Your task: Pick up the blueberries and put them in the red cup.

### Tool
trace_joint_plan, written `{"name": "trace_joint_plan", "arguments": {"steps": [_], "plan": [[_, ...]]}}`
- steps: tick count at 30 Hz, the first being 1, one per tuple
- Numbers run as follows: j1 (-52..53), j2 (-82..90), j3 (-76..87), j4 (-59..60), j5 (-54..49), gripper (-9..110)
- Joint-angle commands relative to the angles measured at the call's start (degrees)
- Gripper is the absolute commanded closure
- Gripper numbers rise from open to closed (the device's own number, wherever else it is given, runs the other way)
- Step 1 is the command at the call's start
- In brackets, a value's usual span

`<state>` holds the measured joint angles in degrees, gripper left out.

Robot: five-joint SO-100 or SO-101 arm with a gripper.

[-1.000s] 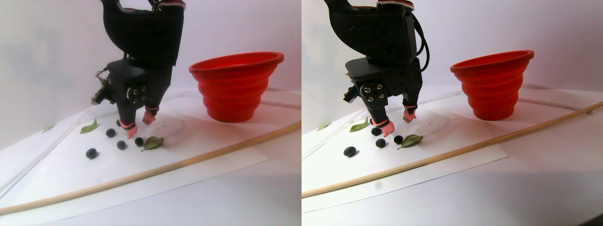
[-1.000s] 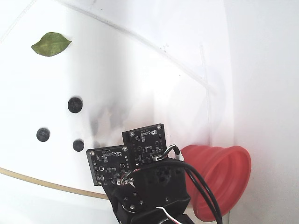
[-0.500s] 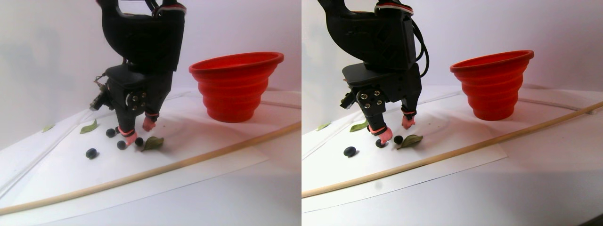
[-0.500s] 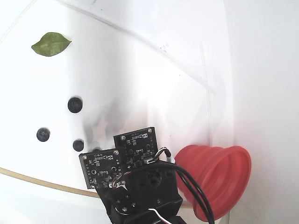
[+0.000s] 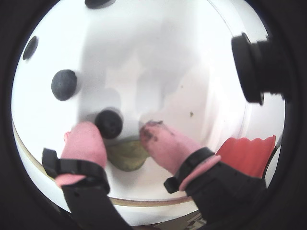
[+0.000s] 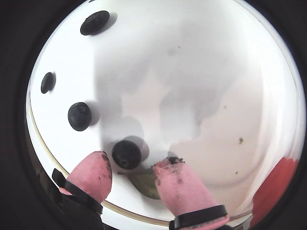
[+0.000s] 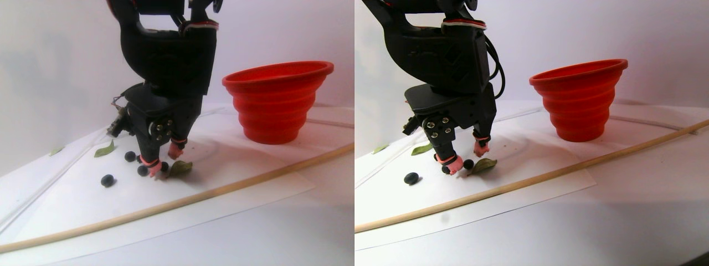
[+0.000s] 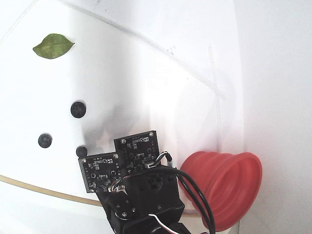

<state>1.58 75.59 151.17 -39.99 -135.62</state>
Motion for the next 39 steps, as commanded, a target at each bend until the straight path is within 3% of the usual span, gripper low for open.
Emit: {"name": "trace_joint_plan", "arguments": {"steps": [1, 39], "plan": [[-2.4, -0.4, -0.8, -1.3, 0.7, 84], [-2.1, -5.5, -3.3, -4.3, 1.1, 91]]}}
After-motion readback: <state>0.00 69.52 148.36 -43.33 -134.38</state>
